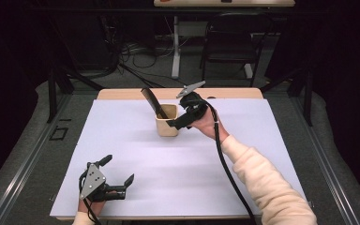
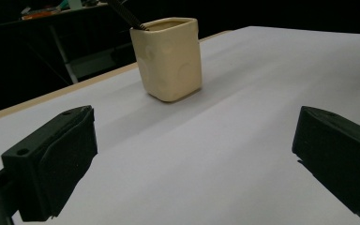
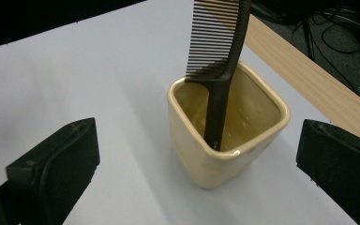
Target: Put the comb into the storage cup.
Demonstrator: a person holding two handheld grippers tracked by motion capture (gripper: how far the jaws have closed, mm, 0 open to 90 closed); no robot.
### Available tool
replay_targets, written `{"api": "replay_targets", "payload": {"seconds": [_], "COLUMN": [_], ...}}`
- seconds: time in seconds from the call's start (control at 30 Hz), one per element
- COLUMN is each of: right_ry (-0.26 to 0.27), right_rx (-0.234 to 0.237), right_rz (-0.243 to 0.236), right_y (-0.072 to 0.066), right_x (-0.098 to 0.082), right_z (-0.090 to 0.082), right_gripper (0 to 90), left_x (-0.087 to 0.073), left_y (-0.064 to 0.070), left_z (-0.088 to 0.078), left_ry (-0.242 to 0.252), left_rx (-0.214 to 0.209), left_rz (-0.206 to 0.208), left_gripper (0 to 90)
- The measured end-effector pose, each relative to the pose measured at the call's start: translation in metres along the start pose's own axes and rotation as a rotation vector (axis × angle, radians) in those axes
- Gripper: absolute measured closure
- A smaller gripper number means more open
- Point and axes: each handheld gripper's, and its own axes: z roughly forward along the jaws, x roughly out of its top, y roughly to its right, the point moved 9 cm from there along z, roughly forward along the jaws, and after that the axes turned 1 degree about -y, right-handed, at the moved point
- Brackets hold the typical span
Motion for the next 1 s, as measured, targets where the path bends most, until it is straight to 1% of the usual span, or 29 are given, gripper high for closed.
{"api": "replay_targets", "payload": {"seconds": [0.2, 0.4, 0.57, 0.8, 1.0], "right_ry": [0.000, 0.000, -0.005, -0.010, -0.014], "right_rx": [0.001, -0.002, -0.004, -0.009, -0.008], "right_rz": [-0.003, -0.003, -0.003, 0.013, 0.023], "right_y": [0.000, 0.000, 0.002, 0.006, 0.007], "right_x": [-0.009, -0.018, -0.028, -0.041, -0.053], "right_z": [-0.015, -0.025, -0.031, -0.038, -0.042], "right_gripper": [0.0, 0.0, 0.0, 0.0, 0.0], "left_x": [0.000, 0.000, 0.000, 0.000, 0.000], "left_y": [0.000, 0.000, 0.000, 0.000, 0.000], "left_z": [0.000, 0.000, 0.001, 0.001, 0.001], "left_ry": [0.000, 0.000, -0.001, -0.002, -0.002], "left_rx": [-0.002, -0.001, -0.002, -0.003, -0.003], "left_rz": [-0.001, -0.002, -0.002, -0.005, -0.004], "left_gripper": [0.0, 0.0, 0.0, 0.0, 0.0]}}
